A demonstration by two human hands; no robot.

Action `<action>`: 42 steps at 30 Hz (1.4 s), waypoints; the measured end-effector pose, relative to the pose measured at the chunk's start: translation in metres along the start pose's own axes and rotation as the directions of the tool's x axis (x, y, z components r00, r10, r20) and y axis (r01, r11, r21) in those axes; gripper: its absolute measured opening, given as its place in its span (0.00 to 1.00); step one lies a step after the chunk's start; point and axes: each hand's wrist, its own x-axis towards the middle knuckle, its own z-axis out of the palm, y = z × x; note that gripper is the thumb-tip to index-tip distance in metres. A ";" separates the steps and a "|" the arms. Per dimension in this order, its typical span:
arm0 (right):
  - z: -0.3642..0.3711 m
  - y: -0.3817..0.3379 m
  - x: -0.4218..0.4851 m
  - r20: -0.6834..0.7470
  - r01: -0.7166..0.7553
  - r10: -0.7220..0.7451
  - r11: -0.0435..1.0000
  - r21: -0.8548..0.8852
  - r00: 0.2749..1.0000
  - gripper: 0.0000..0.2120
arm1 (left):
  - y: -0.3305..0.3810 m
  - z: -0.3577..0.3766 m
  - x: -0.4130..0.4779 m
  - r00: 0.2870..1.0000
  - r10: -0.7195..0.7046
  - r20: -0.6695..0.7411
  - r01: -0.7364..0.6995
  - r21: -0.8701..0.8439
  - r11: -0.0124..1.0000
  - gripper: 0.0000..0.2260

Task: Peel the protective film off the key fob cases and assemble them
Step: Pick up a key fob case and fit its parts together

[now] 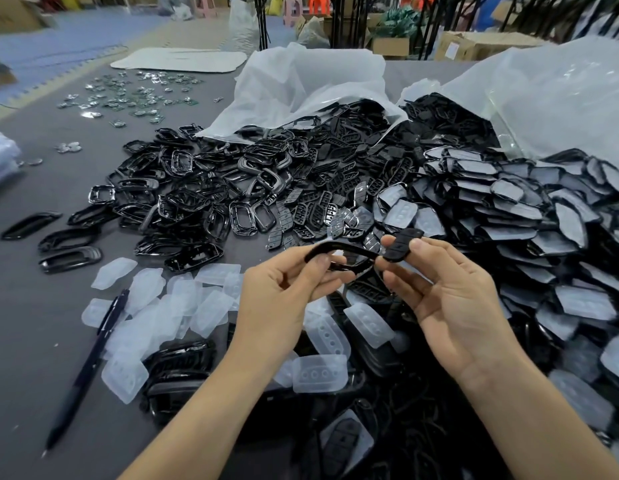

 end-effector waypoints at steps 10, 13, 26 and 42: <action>0.004 0.000 -0.005 0.075 -0.009 0.010 1.000 -0.009 0.997 0.06 | -0.004 -0.006 0.004 0.995 0.097 0.030 -0.097 0.021 0.995 0.19; 0.009 0.001 -0.011 0.119 0.016 -0.006 0.997 -0.082 0.993 0.07 | -0.005 -0.007 0.005 0.998 0.054 0.026 -0.052 -0.072 0.996 0.17; -0.009 -0.014 -0.016 0.016 0.016 -0.018 0.993 0.115 1.000 0.07 | -0.002 0.019 -0.006 0.992 -0.095 0.078 0.104 -0.127 0.986 0.19; -0.015 -0.010 -0.012 -0.182 0.080 -0.073 0.996 0.034 0.981 0.07 | -0.004 0.008 -0.005 0.990 -0.100 0.099 0.117 -0.185 0.976 0.18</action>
